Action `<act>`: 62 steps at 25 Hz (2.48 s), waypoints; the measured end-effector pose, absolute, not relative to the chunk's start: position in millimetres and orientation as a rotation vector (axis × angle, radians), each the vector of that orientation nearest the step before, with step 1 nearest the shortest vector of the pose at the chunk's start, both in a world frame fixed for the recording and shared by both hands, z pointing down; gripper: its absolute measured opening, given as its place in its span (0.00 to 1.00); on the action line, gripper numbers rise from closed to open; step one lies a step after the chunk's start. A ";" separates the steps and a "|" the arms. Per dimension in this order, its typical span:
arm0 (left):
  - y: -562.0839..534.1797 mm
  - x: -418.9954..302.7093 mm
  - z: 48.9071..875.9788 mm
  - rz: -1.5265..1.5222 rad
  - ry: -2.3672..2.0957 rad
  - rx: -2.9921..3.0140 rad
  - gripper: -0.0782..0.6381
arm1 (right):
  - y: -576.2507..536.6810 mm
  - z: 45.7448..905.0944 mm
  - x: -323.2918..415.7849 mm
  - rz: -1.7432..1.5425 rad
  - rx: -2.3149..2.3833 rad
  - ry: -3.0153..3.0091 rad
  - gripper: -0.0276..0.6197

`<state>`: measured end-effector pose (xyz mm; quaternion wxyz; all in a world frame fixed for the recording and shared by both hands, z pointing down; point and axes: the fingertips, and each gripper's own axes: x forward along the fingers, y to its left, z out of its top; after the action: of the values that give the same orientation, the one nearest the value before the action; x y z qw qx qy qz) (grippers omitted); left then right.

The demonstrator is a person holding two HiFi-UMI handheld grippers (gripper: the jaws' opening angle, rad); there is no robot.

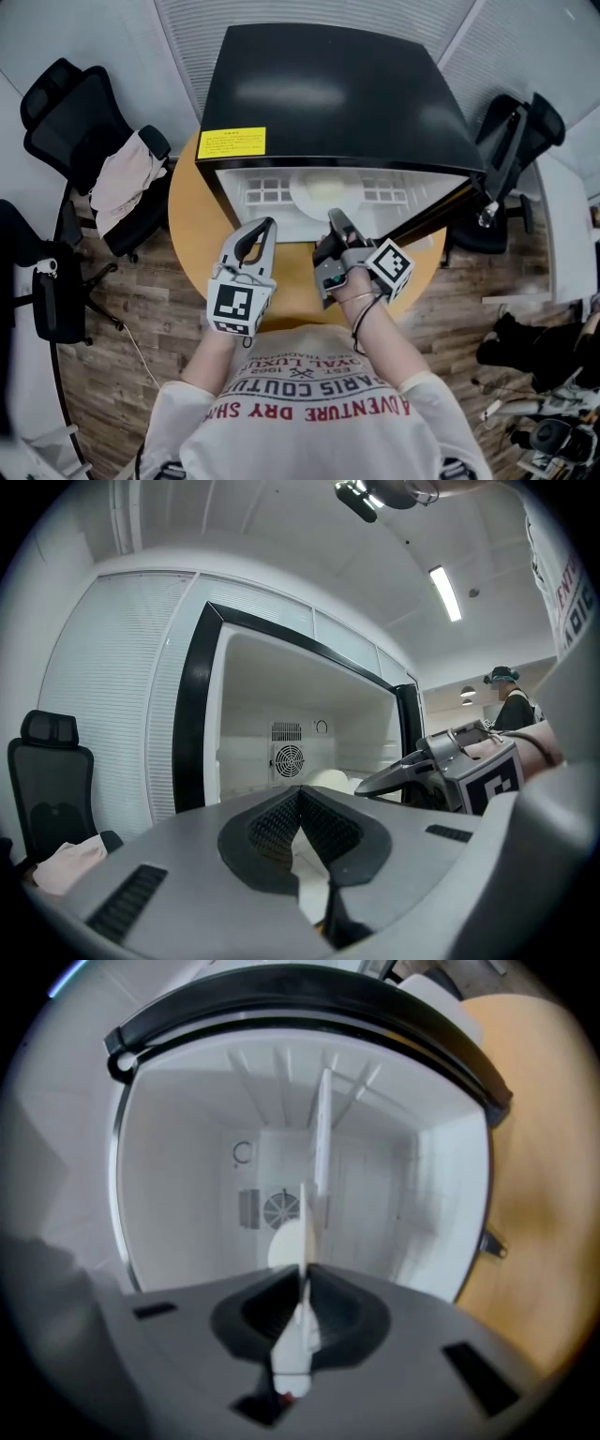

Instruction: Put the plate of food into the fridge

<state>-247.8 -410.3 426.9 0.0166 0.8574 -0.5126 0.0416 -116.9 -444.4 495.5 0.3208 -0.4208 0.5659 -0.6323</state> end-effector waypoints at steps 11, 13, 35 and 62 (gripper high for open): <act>-420.9 -243.2 434.5 0.128 -1.562 2.656 0.15 | -464.4 504.5 -123.0 -1.654 -1.108 1.513 0.23; -422.7 -244.5 435.4 0.131 -1.566 2.651 0.15 | -466.3 506.0 -124.0 -1.651 -1.107 1.523 0.26; -395.1 -236.6 434.0 0.159 -1.627 2.597 0.15 | -426.3 493.7 -126.4 -1.710 -1.010 1.621 0.11; -337.6 -190.6 414.2 0.123 -1.671 2.609 0.15 | -351.3 400.0 -76.4 0.047 -1.533 2.757 0.09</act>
<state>-190.6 -337.6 414.2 0.0205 0.8413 -0.5387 0.0398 -76.4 -351.3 400.0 -0.0067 -0.4858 0.8739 0.0148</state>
